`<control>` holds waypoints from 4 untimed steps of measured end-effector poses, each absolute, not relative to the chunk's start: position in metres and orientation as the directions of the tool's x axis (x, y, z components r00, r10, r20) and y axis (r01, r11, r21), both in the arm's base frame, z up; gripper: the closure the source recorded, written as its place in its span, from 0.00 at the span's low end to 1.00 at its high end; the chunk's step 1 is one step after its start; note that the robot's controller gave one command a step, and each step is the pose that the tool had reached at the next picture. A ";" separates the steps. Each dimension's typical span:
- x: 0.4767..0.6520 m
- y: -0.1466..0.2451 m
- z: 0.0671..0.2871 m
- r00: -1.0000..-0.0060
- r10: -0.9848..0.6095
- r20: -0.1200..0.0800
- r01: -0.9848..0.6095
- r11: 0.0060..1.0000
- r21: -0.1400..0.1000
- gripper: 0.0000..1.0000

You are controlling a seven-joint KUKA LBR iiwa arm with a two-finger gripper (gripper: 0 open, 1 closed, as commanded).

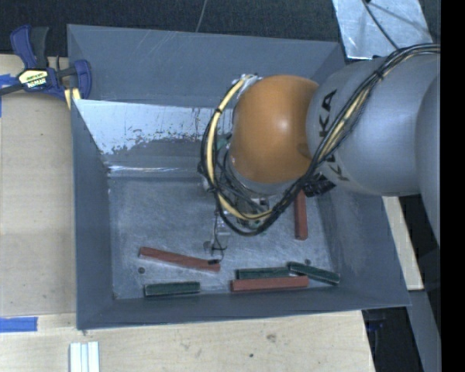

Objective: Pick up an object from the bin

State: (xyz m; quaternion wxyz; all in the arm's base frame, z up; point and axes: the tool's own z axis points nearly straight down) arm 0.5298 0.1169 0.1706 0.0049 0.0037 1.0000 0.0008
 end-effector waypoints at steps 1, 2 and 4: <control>0.521 0.113 0.102 -0.999 -0.041 -0.006 -0.041 0.999 0.002 0.00; 0.509 0.120 0.072 -0.986 -0.165 -0.007 -0.165 0.986 0.001 1.00; 0.498 0.101 0.079 -0.999 -0.050 -0.001 -0.050 0.999 0.002 1.00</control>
Offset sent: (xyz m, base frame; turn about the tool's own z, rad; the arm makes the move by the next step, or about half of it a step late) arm -0.0228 0.0033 -0.1006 -0.1749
